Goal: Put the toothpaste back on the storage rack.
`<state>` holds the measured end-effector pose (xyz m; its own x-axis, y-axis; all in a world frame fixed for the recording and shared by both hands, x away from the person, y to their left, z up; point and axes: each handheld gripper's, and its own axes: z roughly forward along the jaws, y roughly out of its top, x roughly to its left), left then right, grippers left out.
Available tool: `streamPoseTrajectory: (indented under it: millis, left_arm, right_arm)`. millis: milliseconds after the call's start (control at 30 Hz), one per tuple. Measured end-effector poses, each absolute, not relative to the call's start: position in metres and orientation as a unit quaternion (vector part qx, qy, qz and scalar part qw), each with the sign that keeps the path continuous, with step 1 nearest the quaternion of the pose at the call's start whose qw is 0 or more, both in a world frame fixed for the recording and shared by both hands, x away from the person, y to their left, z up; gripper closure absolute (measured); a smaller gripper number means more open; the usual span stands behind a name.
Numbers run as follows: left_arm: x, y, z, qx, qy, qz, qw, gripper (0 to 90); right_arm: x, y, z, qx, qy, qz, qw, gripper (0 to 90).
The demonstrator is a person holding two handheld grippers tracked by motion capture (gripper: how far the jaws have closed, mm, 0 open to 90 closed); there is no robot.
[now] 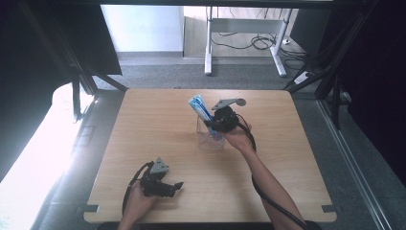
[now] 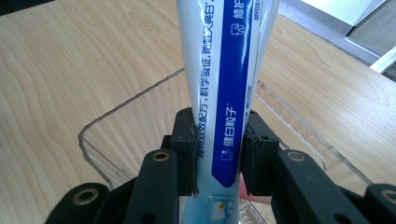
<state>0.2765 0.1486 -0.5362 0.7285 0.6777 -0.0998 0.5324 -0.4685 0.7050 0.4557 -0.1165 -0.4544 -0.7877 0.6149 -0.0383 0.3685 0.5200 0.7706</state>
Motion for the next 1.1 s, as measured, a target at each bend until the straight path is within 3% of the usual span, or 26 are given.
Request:
streamPoseTrajectory:
  millis: [600, 1100]
  left_arm:
    - [0.277, 0.148, -0.536, 0.853, 0.354, 0.099, 0.37, 13.4]
    - [0.277, 0.148, -0.536, 0.85, 0.357, 0.097, 0.376, 13.4]
  right_arm:
    - [0.456, -0.119, -0.456, 0.287, 0.864, 0.388, 0.141, 61.7]
    - [0.454, -0.127, -0.445, 0.298, 0.855, 0.404, 0.129, 48.2]
